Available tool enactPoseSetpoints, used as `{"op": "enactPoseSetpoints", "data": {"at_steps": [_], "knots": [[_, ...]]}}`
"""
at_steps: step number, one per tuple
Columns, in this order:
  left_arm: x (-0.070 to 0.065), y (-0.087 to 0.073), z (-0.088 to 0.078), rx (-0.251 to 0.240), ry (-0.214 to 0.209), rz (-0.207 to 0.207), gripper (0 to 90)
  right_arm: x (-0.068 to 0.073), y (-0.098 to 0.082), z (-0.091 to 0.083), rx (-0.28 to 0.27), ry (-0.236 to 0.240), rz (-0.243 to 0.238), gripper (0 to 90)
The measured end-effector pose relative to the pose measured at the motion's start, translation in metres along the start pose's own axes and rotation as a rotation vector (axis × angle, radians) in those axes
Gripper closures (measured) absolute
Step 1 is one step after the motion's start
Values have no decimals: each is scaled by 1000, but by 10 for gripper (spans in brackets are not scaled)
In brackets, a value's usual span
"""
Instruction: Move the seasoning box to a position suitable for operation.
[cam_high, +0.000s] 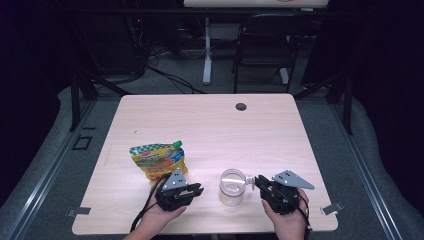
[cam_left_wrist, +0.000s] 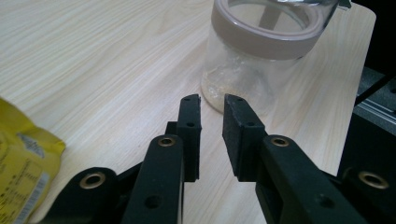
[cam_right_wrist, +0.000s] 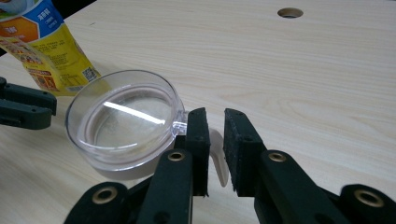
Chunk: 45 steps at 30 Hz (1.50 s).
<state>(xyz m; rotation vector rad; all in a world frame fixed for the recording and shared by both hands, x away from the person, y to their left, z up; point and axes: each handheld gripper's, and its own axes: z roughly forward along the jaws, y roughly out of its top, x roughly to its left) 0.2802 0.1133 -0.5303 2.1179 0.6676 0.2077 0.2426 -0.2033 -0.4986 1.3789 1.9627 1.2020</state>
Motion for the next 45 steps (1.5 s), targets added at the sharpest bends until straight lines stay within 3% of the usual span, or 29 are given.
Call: {"op": "enactPoseSetpoints", "data": {"at_steps": [13, 25, 28, 34, 45], "knots": [[-10, 15, 16, 8, -19, 0, 898, 0, 9, 14, 11, 21, -4, 808], [-11, 17, 18, 13, -33, -2, 900, 0, 10, 15, 8, 28, -3, 820], [-15, 18, 19, 2, -40, 5, 900, -1, 8, 16, 26, 3, -15, 836], [-19, 21, 21, 13, -50, 21, 900, -3, 9, 14, 0, 31, 14, 811], [-22, 23, 26, 18, -67, 24, 900, 0, 8, 17, 8, 45, -6, 816]]}}
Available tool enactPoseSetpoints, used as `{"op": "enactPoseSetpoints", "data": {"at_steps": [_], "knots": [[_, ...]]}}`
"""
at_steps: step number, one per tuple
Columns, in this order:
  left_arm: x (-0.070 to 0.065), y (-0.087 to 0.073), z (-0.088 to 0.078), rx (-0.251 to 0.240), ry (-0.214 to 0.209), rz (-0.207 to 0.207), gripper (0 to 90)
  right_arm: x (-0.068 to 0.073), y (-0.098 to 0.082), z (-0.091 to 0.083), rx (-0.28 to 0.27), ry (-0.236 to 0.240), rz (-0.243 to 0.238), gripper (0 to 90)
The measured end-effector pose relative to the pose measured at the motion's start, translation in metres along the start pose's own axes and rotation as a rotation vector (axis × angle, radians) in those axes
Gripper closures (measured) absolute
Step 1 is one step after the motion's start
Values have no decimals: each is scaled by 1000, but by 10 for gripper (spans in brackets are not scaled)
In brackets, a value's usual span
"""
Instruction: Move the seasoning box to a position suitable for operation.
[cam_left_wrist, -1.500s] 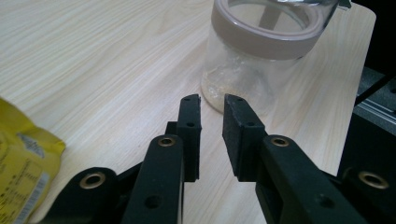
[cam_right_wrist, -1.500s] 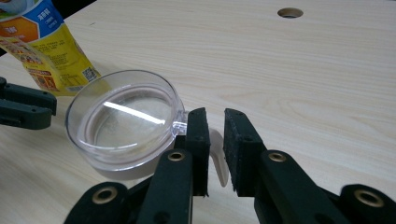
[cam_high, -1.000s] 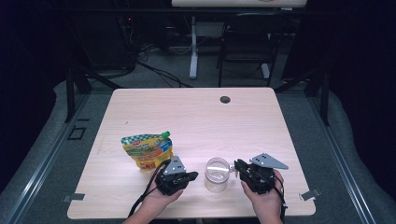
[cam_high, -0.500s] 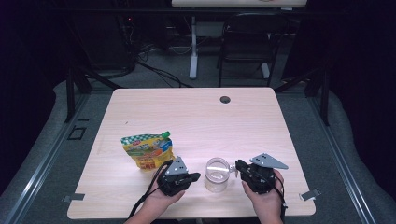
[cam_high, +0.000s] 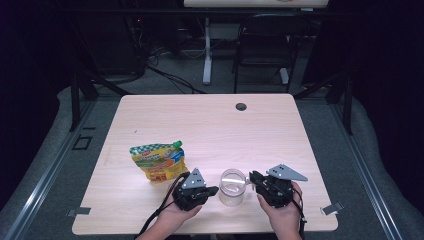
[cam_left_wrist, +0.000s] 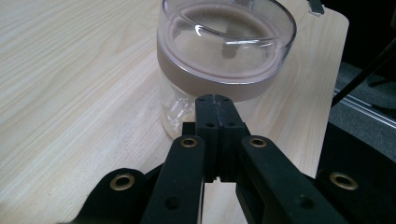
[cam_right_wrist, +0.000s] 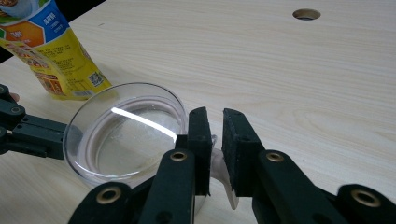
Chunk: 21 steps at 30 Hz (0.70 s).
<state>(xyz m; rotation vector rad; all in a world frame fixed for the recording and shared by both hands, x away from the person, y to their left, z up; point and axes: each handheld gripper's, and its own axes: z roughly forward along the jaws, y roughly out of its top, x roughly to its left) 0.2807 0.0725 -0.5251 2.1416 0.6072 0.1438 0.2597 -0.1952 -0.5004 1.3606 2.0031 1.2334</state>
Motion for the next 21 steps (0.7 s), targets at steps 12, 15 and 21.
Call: {"op": "enactPoseSetpoints", "data": {"at_steps": [12, 15, 21], "knots": [[-3, 3, 2, -9, -6, 9, 900, 2, -2, -1, -3, 4, -7, 836], [-3, 3, 1, -14, -6, 9, 900, 2, -2, -1, -5, 5, -4, 836], [-3, 4, 0, -23, -4, 11, 900, 3, -2, 0, -8, 6, -2, 836]]}}
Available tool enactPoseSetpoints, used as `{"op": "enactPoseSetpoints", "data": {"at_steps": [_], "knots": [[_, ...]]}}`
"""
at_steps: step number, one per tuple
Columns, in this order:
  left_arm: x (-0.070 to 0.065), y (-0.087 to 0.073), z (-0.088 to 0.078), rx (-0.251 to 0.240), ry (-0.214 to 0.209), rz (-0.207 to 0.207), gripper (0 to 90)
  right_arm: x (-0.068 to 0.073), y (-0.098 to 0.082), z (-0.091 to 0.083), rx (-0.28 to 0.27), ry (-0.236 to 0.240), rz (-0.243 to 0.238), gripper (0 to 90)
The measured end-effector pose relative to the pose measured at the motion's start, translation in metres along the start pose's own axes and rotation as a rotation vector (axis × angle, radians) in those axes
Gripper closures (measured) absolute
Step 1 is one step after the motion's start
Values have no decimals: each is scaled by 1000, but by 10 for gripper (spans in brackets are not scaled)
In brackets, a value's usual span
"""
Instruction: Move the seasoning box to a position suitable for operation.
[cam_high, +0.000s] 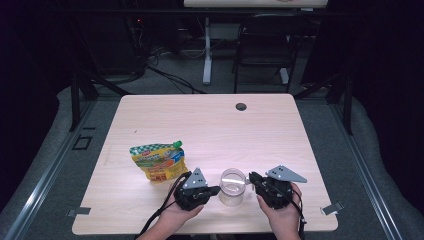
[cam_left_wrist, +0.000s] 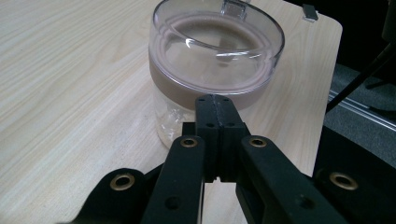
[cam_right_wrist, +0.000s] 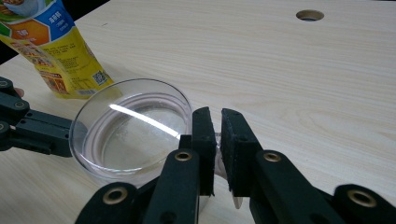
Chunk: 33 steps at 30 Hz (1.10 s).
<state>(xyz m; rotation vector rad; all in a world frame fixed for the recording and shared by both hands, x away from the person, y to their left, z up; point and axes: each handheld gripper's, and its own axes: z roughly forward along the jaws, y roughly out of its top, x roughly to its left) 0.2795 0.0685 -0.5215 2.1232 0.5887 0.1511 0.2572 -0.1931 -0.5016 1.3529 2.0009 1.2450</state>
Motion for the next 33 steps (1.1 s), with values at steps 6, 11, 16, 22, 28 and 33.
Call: {"op": "enactPoseSetpoints", "data": {"at_steps": [6, 11, 16, 22, 28, 33], "knots": [[0, 1, -1, -4, 1, 3, 900, -1, 0, 0, 2, 2, 2, 831], [-1, 5, -3, -14, 6, 4, 900, -1, -1, -1, 6, 1, 4, 819], [-2, 8, -3, -24, -3, 2, 900, -1, -2, -5, 3, 16, -7, 799], [-3, 13, -3, -31, -2, -1, 900, 1, -5, -13, 15, 21, -38, 761], [-3, 17, -4, -28, -4, -8, 900, 5, -9, -14, 51, 36, -71, 694], [-2, 22, -4, -30, -9, -8, 900, 11, -13, -16, 52, 27, -108, 659]]}}
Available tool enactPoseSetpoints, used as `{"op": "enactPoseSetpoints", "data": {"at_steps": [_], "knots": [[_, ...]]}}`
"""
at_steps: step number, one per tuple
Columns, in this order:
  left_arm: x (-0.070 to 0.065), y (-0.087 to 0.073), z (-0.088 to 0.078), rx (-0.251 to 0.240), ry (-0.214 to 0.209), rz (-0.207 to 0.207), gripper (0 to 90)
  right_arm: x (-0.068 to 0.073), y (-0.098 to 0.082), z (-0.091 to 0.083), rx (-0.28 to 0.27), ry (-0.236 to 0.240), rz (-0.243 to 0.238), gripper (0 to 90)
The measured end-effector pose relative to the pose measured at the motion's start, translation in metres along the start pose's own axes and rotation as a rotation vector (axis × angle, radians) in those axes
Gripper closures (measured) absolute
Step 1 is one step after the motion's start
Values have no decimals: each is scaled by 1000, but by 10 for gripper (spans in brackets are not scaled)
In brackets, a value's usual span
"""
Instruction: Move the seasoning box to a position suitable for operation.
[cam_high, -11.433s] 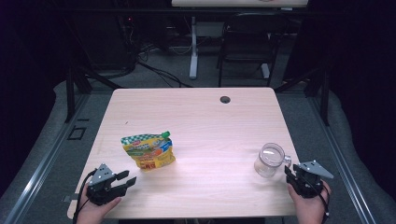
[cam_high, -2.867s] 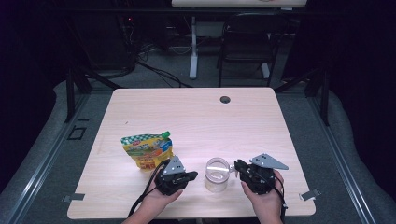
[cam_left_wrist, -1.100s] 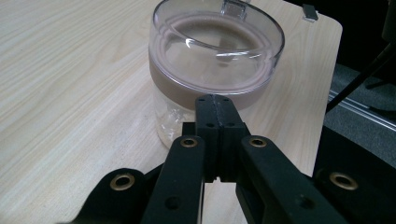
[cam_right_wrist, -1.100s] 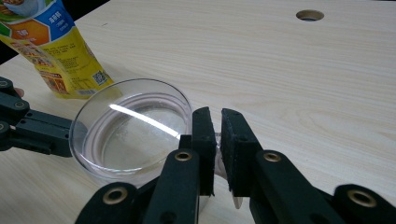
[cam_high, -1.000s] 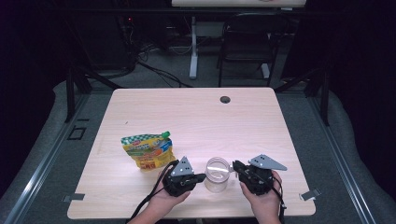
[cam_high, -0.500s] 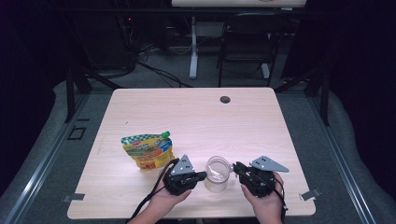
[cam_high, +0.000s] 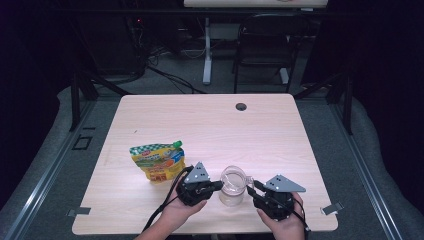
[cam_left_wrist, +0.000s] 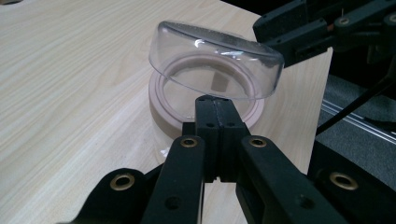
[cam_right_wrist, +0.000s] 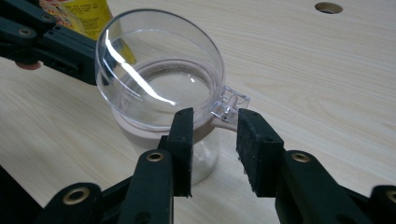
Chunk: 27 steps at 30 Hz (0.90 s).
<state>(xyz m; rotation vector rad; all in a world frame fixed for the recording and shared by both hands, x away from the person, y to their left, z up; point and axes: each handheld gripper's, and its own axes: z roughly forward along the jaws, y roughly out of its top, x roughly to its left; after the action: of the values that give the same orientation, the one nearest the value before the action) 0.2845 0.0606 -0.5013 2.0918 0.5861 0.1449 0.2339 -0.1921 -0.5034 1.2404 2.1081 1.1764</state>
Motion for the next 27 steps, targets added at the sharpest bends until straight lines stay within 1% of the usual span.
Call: {"op": "enactPoseSetpoints", "data": {"at_steps": [1, 2, 3, 4, 6, 11, 13, 16, 19, 21, 27], "knots": [[0, 1, 0, -3, 0, 7, 900, 0, 0, -1, 3, 3, -1, 650], [0, 2, 0, -2, -2, 0, 900, 0, -1, -2, 9, 2, -4, 642], [0, 3, 0, -4, -4, 5, 900, 0, -2, -1, 5, 4, 1, 633], [-1, 4, 0, -2, -1, 4, 900, 1, -2, -1, 17, 6, -8, 622], [-1, 6, 0, -10, -5, 10, 900, 2, -3, -1, 23, 8, -14, 616], [-1, 10, -1, -8, -8, 14, 900, 7, -5, 4, 44, 8, -39, 576], [-2, 10, -1, -8, -8, 13, 900, 9, -4, 5, 40, 5, -51, 564], [-1, 9, -1, -6, -3, 12, 900, 11, -4, 6, 33, 4, -54, 554], [0, 7, 0, -4, -4, 5, 900, 14, -3, 6, 22, -5, -72, 552], [1, 5, 1, -3, 0, -5, 900, 16, -2, 6, 11, -2, -83, 552], [1, 3, 3, 9, 3, 3, 900, 16, -2, 4, -3, 2, -82, 552]]}}
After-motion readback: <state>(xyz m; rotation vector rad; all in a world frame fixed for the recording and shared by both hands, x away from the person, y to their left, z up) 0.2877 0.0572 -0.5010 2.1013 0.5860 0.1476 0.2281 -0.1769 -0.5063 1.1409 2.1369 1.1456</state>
